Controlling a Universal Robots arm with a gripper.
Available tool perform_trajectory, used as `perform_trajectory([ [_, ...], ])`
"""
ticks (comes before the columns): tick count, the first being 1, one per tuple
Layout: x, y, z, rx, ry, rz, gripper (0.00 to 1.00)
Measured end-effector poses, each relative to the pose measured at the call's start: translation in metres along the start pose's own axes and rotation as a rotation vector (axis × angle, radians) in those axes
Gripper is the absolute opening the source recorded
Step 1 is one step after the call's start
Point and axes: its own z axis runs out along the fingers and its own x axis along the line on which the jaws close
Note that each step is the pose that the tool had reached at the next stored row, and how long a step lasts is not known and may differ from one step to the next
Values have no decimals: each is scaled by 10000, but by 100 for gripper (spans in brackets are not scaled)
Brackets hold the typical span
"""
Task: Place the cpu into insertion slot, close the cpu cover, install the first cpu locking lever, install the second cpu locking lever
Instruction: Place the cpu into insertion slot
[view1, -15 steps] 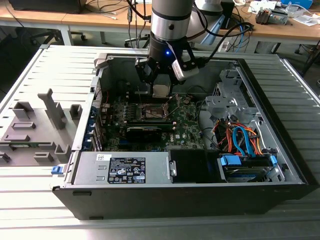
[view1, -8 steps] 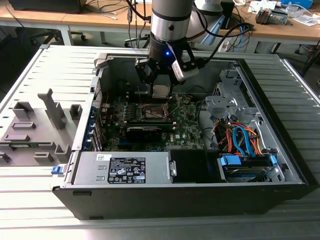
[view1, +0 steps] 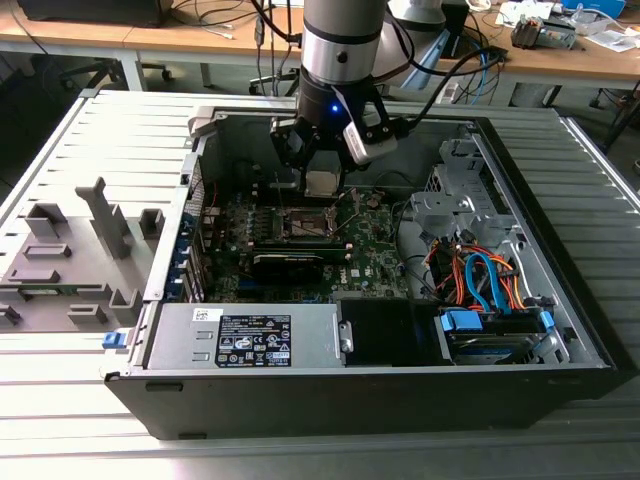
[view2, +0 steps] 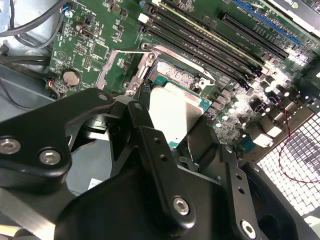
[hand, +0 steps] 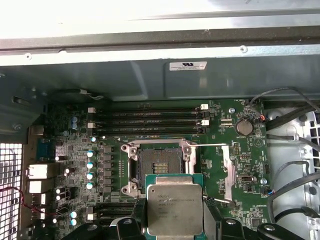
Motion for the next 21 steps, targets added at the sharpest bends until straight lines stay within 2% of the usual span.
perform_trajectory([
  [21, 0, -4, 46, 1, 0, 0, 54],
])
